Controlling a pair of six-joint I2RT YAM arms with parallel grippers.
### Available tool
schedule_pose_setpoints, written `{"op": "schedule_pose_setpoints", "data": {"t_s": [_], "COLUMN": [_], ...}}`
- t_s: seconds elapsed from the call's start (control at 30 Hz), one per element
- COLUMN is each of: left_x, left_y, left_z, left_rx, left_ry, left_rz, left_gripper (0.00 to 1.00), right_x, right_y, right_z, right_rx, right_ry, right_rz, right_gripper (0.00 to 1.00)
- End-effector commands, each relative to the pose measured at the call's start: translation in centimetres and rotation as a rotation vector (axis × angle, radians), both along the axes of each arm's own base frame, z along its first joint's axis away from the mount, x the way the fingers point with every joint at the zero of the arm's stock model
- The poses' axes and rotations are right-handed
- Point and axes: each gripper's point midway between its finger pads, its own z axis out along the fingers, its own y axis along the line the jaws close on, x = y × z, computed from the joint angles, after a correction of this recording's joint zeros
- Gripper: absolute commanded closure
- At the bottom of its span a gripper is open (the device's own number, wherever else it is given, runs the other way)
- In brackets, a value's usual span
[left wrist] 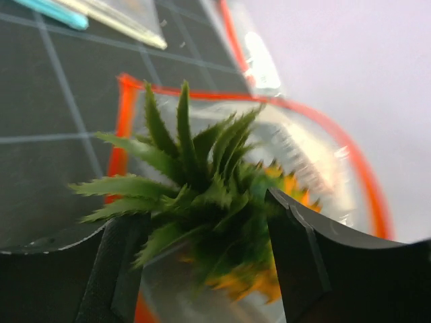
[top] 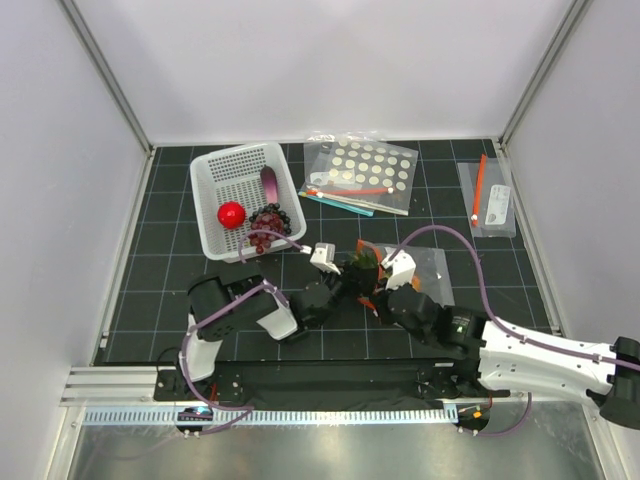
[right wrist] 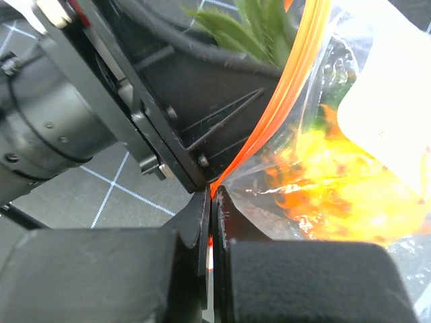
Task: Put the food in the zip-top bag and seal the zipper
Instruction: Place the fake fruit in the zipper food storage bag.
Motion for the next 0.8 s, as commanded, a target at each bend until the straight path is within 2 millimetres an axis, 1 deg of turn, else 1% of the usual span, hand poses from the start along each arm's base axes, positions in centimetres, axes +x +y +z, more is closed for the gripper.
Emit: {"op": "schedule_pose_setpoints", "data": {"t_s": [0.0,0.03,0.07,0.1,0.13,0.17,0.2,0.23,0.27,0.33,0.37,0.4,0.43,0.47,0.5,0.53,0.6,0.63,0.67,0.7,0.73,0.77], "left_x": [-0.8,-0.8,-1.0,-1.0,-1.1,-1.1,-1.0,-1.0,-1.1,-0.8,-0.9,-0.7,-0.2,-0.5,-0.4,0.0,0.0,0.3,0.6,0.8,0.8,1.1], "left_y": [0.4,0.5,0.1,0.0,-0.1,-0.5,-0.6,-0.6,-0.4,0.2,1.1,1.3,2.0,3.7,4.5,4.4,6.6,7.5,8.6,10.0,11.5,12.2], "left_z": [-0.4,-0.1,0.5,0.9,1.1,1.9,2.1,3.4,3.2,4.9,5.8,7.2,7.8,7.2,7.4,10.2,11.5,12.8,13.5,14.5,14.1,14.9], "left_rx": [0.115,0.134,0.145,0.153,0.182,0.184,0.202,0.193,0.229,0.247,0.281,0.294,0.342,0.454,0.506,0.497,0.564,0.566,0.574,0.561,0.607,0.598], "left_ry": [-0.030,-0.030,-0.047,-0.048,-0.038,-0.044,-0.042,-0.051,-0.040,-0.057,-0.050,-0.059,-0.046,0.005,0.024,0.013,0.030,0.034,0.048,0.066,0.093,0.094], "left_rz": [-0.017,-0.021,-0.040,-0.048,-0.056,-0.065,-0.068,-0.067,-0.069,-0.046,-0.034,-0.021,0.019,0.034,0.052,0.079,0.128,0.173,0.222,0.275,0.311,0.340], "left_gripper": [0.29,0.28,0.27,0.27,0.27,0.27,0.26,0.26,0.24,0.21,0.19,0.16,0.14,0.13,0.12,0.11,0.08,0.03,0.00,0.00,0.00,0.00], "right_x": [0.7,0.8,0.8,0.8,0.9,0.9,0.9,1.0,1.1,1.2,1.3,1.6,1.6,1.6,1.7,1.8,1.9,2.0,2.1,2.2,2.5,2.7], "right_y": [1.0,1.1,1.0,1.1,1.4,1.4,1.5,1.5,1.4,1.2,1.1,0.7,0.4,0.3,0.1,-0.1,-0.4,-0.5,-0.6,-0.6,-0.8,-0.9], "right_z": [3.8,4.3,5.0,5.3,6.1,6.5,6.9,7.6,7.9,8.4,8.6,8.8,9.1,9.2,9.4,9.7,10.3,10.9,11.1,11.4,11.8,12.2], "right_rx": [0.131,0.148,0.172,0.184,0.207,0.215,0.222,0.237,0.243,0.255,0.258,0.262,0.276,0.281,0.287,0.297,0.319,0.336,0.341,0.346,0.355,0.362], "right_ry": [-0.084,-0.095,-0.110,-0.117,-0.128,-0.134,-0.138,-0.146,-0.153,-0.167,-0.172,-0.183,-0.191,-0.195,-0.202,-0.210,-0.224,-0.235,-0.243,-0.249,-0.265,-0.274], "right_rz": [-0.008,-0.007,-0.007,-0.005,0.000,0.001,0.003,0.000,-0.011,-0.020,-0.030,-0.052,-0.060,-0.064,-0.076,-0.082,-0.099,-0.107,-0.117,-0.124,-0.143,-0.153], "right_gripper": [0.99,0.99,0.99,0.99,0.99,0.99,0.99,0.99,0.99,0.99,0.99,0.99,0.99,0.99,0.99,0.99,0.99,0.99,0.99,0.99,0.99,0.99]}}
